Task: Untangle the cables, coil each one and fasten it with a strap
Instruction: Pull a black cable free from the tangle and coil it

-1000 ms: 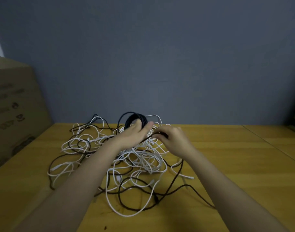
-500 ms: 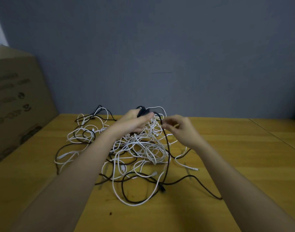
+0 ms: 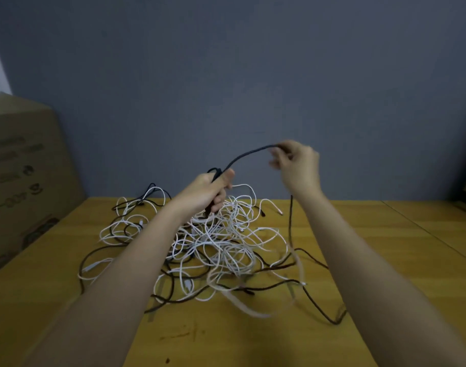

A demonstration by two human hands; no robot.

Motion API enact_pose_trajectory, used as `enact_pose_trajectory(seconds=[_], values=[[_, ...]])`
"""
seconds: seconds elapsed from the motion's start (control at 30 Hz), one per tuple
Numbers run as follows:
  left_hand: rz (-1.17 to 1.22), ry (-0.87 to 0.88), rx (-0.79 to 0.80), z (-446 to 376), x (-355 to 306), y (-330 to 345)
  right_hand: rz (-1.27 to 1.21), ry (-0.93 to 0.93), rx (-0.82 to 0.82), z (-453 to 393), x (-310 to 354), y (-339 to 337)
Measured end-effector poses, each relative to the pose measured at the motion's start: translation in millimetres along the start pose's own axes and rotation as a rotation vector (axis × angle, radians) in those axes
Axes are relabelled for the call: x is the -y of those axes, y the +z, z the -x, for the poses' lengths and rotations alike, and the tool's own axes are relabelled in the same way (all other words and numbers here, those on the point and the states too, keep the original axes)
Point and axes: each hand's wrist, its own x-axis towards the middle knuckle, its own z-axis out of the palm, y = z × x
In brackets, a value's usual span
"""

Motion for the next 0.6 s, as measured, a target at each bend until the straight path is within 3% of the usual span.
enact_pose_trajectory(seconds=[0.07, 0.13, 0.3, 0.43, 0.6], values=[[0.03, -0.011, -0.002, 0.5, -1.5, 0.8, 0.07, -0.231, -0.085, -8.5, 8.6, -3.6], [0.149, -0.04, 0.01, 1.9, -1.4, 4.5, 0.151, -0.298, -0.054, -7.0, 1.3, -1.8], [0.429, -0.044, 0.113, 8.1, -0.8, 14.4, 0.321, 0.085, 0.365, 29.7, -39.8, 18.4], [0.61, 0.017, 0.087, 7.5, 0.1, 20.8, 0.112, 0.14, 0.478, 71.9, -48.0, 40.7], [0.637, 0.09, -0.136, -5.9, 4.9, 28.3, -0.066, 0.27, 0.588, 119.6, -56.9, 53.1]])
